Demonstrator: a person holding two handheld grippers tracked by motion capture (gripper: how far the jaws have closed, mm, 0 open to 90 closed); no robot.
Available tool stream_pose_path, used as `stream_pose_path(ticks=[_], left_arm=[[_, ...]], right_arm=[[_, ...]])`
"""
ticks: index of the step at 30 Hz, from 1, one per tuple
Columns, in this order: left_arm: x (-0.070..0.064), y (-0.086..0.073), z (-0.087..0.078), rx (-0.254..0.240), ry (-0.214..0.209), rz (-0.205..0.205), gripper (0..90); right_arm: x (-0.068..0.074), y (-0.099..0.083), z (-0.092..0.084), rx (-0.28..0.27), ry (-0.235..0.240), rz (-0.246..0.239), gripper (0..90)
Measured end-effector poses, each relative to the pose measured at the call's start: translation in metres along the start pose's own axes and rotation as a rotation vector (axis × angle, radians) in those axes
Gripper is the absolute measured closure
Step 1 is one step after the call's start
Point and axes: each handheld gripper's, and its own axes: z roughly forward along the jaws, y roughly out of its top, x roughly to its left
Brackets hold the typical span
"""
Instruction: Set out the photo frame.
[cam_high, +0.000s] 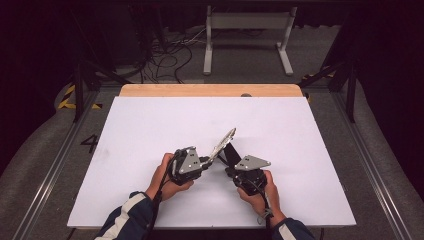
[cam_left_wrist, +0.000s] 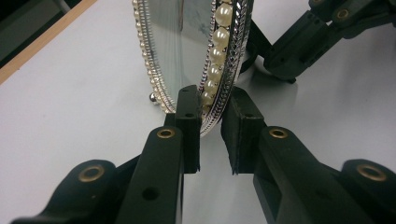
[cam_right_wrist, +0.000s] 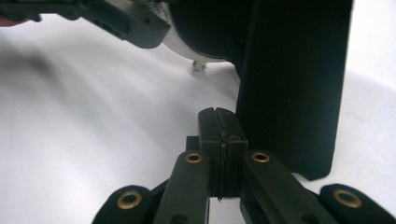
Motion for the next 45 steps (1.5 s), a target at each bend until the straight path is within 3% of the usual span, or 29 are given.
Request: stream_pose_path(ticks=[10, 13, 15, 21, 26, 29, 33, 37, 40, 45], left_arm=[[-0.003, 0.002, 0.002, 0.002, 0.017, -0.025, 76.5], [-0.002, 0.002, 0.004, -0.001, 0.016, -0.015, 76.7], [0.000, -0.001, 0.005, -0.015, 0.004, -0.036, 75.9], [0.001, -0.007, 0.017, 0.021, -0.005, -0.045, 59.7], [0.005, -0.012, 0.018, -0.015, -0.052, -0.091, 57.9], [0.006, -0.012, 0.016, -0.037, -0.048, -0.099, 62.4], [0.008, -0.012, 0.012, -0.066, -0.056, -0.100, 71.4], [0.008, -0.012, 0.012, -0.065, -0.063, -0.088, 71.8], [0.005, -0.009, 0.011, -0.055, -0.068, -0.046, 72.2], [-0.001, -0.006, 0.012, -0.047, -0.071, -0.020, 72.5]], right_arm=[[-0.005, 0.000, 0.000, 0.002, -0.020, -0.009, 90.0], [-0.007, -0.002, 0.000, 0.001, -0.027, 0.001, 90.0], [-0.009, -0.003, 0.001, 0.000, -0.029, 0.007, 90.0], [-0.010, -0.006, 0.004, 0.014, -0.009, 0.011, 90.0], [-0.008, -0.007, 0.005, 0.013, -0.004, 0.009, 90.0], [-0.009, -0.007, 0.003, 0.011, -0.006, 0.008, 90.0], [-0.011, -0.007, 0.002, 0.010, -0.011, 0.014, 90.0], [-0.010, -0.008, 0.002, 0.014, -0.014, 0.014, 90.0], [-0.011, -0.008, 0.002, 0.019, -0.012, 0.019, 90.0], [-0.016, -0.010, 0.000, 0.025, -0.017, 0.026, 90.0]])
